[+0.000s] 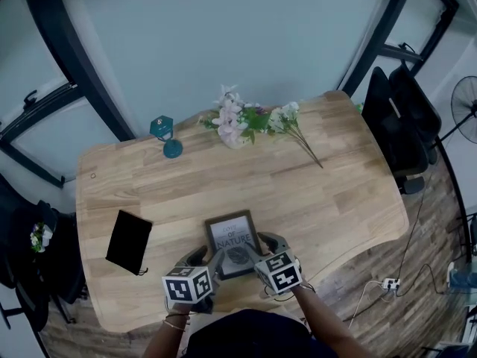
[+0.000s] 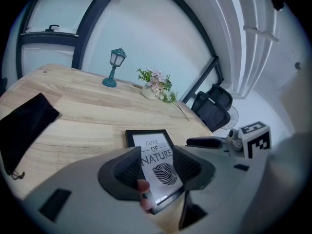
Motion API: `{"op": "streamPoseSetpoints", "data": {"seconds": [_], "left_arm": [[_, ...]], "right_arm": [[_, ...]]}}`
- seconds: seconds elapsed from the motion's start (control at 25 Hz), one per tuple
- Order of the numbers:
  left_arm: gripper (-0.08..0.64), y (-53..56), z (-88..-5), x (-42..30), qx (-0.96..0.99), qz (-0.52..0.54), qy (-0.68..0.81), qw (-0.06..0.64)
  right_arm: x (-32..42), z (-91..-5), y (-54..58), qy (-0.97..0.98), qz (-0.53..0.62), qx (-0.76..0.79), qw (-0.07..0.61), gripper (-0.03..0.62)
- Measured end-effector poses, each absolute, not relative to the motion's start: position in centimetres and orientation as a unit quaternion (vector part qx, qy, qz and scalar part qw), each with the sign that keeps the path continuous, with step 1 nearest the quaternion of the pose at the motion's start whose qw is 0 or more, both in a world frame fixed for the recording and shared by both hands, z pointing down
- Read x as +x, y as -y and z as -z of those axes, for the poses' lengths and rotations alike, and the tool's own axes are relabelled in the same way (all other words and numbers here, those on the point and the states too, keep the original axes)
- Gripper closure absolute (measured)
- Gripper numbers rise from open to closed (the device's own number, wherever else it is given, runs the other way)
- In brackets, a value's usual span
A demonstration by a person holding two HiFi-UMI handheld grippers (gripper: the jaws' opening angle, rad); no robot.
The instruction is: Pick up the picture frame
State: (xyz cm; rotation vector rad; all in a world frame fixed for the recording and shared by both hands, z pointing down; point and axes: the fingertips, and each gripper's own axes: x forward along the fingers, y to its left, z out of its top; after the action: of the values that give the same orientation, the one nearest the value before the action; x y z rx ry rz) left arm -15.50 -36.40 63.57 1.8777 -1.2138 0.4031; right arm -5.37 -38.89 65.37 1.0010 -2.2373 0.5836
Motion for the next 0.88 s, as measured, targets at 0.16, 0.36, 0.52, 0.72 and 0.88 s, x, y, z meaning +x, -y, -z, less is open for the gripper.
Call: {"op": "streamPoseSetpoints", "data": {"seconds": [0.16,0.36,0.52,0.72,0.88], "left_arm": [[0.376,36.5,-64.8,-16.0,0.741,-0.167,0.485,0.432],[0.376,36.4,-66.3,-16.3,0.734,-0.179,0.480,0.446],[0.376,36.1,-67.6,-16.2,0.732,-0.196,0.471,0.452],[0.376,35.4,-69.1,-15.8,0.725,-0.206,0.461,0.468],[0.374,35.1,-70.1,-15.5,0.722,-0.205,0.457,0.478]], "right_arm": [[-5.2,-66.6,39.3,0.837,-0.234,0.381,0.314,0.428],[-4.8,-68.2,39.4,0.829,-0.244,0.376,0.335,0.428],[-4.6,-69.1,39.3,0.824,-0.252,0.373,0.345,0.428],[-4.4,-69.9,39.3,0.818,-0.259,0.371,0.354,0.428],[-4.3,-70.6,39.2,0.813,-0.268,0.370,0.361,0.428]]}}
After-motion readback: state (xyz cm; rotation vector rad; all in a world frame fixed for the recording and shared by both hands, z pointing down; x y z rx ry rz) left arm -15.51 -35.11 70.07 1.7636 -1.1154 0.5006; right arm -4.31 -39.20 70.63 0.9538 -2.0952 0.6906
